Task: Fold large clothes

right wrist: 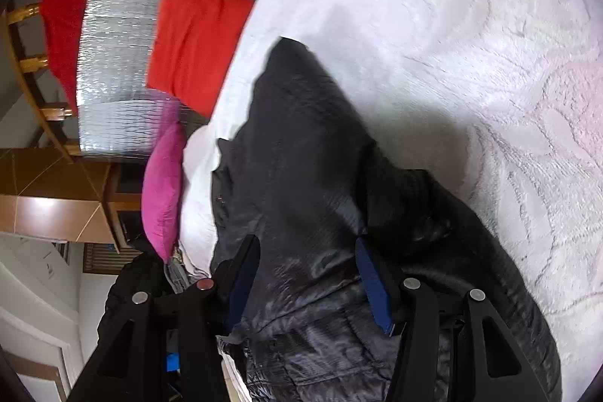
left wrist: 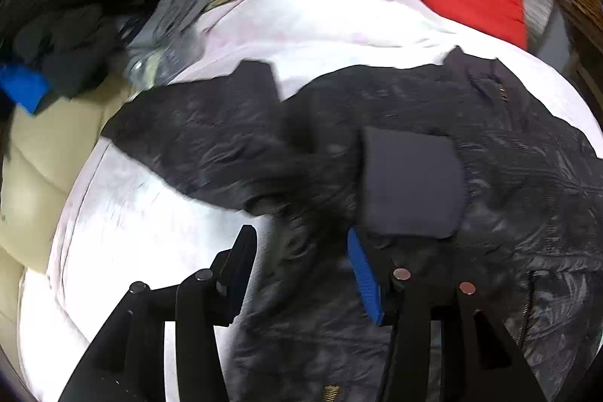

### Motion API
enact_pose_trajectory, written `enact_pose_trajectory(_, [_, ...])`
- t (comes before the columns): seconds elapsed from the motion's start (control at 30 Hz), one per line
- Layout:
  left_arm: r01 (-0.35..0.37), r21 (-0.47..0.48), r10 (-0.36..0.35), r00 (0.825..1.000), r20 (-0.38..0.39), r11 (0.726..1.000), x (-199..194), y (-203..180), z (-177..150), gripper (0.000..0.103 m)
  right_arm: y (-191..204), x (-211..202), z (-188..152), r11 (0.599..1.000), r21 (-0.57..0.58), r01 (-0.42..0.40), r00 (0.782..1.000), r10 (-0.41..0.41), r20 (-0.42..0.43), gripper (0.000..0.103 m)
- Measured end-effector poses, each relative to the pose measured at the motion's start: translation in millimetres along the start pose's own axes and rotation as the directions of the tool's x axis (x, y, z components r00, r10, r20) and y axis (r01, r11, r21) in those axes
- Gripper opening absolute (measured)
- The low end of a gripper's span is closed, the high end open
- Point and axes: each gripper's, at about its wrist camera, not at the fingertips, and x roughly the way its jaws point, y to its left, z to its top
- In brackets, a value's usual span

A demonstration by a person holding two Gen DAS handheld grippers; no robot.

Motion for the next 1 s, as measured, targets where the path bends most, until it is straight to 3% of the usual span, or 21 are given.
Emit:
enact_pose_trajectory(0.2, [0.038, -0.045, -0.037, 0.999, 0.024, 0.998, -0.7, 10.8, -16.7, 0.052, 30.0, 3.3, -18.9, 0.988, -0.133, -0.072, 0.997, 0.069, -0.026, 0.062])
enact_pose_trajectory(0.27, [0.034, -0.049, -0.033, 0.999, 0.017, 0.998, 3.0, 15.6, -23.1, 0.055, 36.5, 16.1, -28.8, 0.983, -0.176, -0.045, 0.997, 0.034, -0.065, 0.062])
enact_pose_trajectory(0.37, [0.034, -0.090, -0.036, 0.999, -0.016, 0.995, 12.9, 34.8, -30.6, 0.058, 32.6, 42.4, -37.2, 0.972, -0.221, 0.086, 0.985, -0.117, -0.128, 0.063])
enact_pose_trajectory(0.43, [0.042, -0.148, -0.047, 0.999, -0.028, 0.988, 17.2, 55.9, -28.8, 0.064, 29.4, 46.3, -38.8, 0.973, -0.212, 0.092, 0.986, -0.120, -0.120, 0.063])
enact_pose_trajectory(0.5, [0.040, -0.242, -0.048, 0.999, -0.025, 0.970, 19.5, 89.6, -23.0, 0.070, 33.3, 40.3, -38.3, 0.974, -0.212, 0.078, 0.990, -0.101, -0.101, 0.062])
enact_pose_trajectory(0.67, [-0.007, -0.388, 0.008, 1.000, 0.000, 0.921, 25.4, 162.8, 0.2, 0.071, 43.7, 26.6, -40.4, 0.966, -0.254, 0.049, 0.997, -0.061, -0.039, 0.063])
enact_pose_trajectory(0.77, [0.003, -0.488, -0.002, 1.000, 0.003, 0.873, 37.7, 206.8, 17.8, 0.071, 48.5, 28.5, -44.8, 0.958, -0.281, 0.055, 0.998, -0.065, -0.027, 0.063])
enact_pose_trajectory(0.93, [0.050, -0.564, -0.062, 0.998, -0.002, 0.824, 65.6, 237.7, 34.9, 0.071, 68.6, 42.4, -54.0, 0.941, -0.334, 0.052, 0.997, -0.066, -0.030, 0.063])
enact_pose_trajectory(1.0, [0.055, -0.590, -0.071, 0.997, -0.005, 0.806, 77.2, 241.4, 37.2, 0.070, 79.8, 50.6, -61.4, 0.917, -0.395, 0.061, 0.997, -0.078, -0.028, 0.063])
